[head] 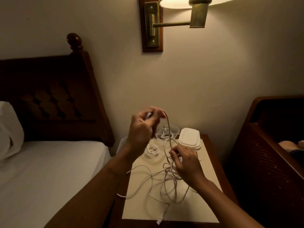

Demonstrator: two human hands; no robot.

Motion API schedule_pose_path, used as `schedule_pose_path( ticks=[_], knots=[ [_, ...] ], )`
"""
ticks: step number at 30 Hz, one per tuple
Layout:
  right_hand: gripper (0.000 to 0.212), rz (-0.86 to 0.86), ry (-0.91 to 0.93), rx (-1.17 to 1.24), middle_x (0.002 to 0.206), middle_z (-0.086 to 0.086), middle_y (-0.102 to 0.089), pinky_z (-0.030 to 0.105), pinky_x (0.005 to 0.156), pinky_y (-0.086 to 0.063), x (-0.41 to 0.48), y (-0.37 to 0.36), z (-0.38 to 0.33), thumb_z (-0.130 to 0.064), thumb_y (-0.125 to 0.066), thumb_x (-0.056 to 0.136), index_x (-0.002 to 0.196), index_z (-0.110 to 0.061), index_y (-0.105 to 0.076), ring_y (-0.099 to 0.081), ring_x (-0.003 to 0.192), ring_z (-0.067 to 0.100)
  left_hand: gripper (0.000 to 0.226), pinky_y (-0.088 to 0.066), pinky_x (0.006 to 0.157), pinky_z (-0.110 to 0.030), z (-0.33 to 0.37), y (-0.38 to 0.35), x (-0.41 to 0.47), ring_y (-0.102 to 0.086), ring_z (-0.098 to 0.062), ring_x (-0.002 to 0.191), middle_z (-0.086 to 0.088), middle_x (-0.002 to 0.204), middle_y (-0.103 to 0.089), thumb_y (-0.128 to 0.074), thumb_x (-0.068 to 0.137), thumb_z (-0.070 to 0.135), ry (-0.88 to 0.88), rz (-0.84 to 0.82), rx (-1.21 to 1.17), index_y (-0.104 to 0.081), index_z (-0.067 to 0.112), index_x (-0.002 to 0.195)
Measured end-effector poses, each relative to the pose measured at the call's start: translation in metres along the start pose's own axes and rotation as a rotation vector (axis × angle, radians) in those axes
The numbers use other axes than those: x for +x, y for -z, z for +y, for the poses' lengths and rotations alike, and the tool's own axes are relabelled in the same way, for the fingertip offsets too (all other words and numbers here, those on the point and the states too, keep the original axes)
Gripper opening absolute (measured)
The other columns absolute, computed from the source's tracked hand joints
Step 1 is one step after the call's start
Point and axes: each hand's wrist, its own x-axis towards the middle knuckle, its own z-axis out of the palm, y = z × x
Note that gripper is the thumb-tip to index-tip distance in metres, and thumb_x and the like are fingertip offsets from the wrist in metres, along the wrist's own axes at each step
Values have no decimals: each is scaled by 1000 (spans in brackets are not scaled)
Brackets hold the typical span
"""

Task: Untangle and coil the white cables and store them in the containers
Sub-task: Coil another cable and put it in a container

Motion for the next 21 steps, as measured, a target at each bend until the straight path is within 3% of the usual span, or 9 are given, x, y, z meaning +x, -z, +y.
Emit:
schedule_pose_path(
  ticks=[3,6,8,9,11,12,14,17,21],
  knots=[
    [13,-74,-59,76,90,-22,-65,47,86,-49,-7,-3,11,-44,-53,98,101,-38,-65,-60,87,5,23,-22,40,-24,14,18,6,-24,-13,44,2,54,-34,-51,106,18,-44,217,-232,-67,6,93],
    [11,-20,-117,191,89,-14,-68,46,76,-55,3,1,2,-32,-58,99,98,-30,-69,-62,86,8,18,-38,46,-26,-4,16,-6,-40,-18,49,-5,58,-47,-61,101,18,-112,282,58,-69,4,92],
    [12,-12,-111,188,85,-8,-67,45,71,-54,12,7,-5,-21,-58,99,92,-24,-68,-61,81,10,17,-55,64,-30,-36,11,-14,-66,-15,64,-1,70,-69,-78,90,22,20,202,240,-71,7,88],
    [13,-29,-84,166,83,-6,-66,46,69,-54,14,9,-7,-18,-58,98,91,-22,-67,-61,78,10,26,-60,73,-35,-51,12,-18,-73,-14,74,-1,77,-75,-86,81,34,136,149,306,-72,12,87],
    [13,-62,-17,117,82,-5,-68,47,65,-53,16,12,-9,-14,-57,97,92,-20,-67,-62,75,12,51,-62,83,-46,-71,12,-19,-76,-16,86,0,86,-78,-88,62,64,321,60,424,-72,22,86],
    [13,-65,17,103,81,-5,-68,47,63,-53,16,12,-10,-13,-57,97,93,-20,-67,-62,73,13,56,-61,85,-48,-74,11,-19,-75,-15,88,2,88,-78,-86,60,70,369,25,477,-73,23,86],
    [13,-50,66,83,82,-3,-69,47,60,-53,14,11,-11,-11,-58,96,97,-20,-67,-63,72,15,43,-59,90,-47,-80,7,-15,-73,-11,91,4,89,-77,-84,72,59,397,-40,520,-75,20,86],
    [14,-3,51,112,86,-5,-69,43,62,-56,12,10,-19,-14,-58,98,104,-21,-67,-64,75,11,16,-58,92,-49,-79,-7,-10,-71,-14,85,-2,82,-75,-76,91,26,366,-73,424,-74,15,80],
    [7,-12,-38,128,81,-16,-67,41,66,-58,4,6,-20,-29,-59,98,95,-34,-61,-65,71,5,22,-57,77,-41,-63,-23,-11,-58,-11,69,-1,68,-61,-66,99,14,220,-17,256,-64,5,79]
  ],
)
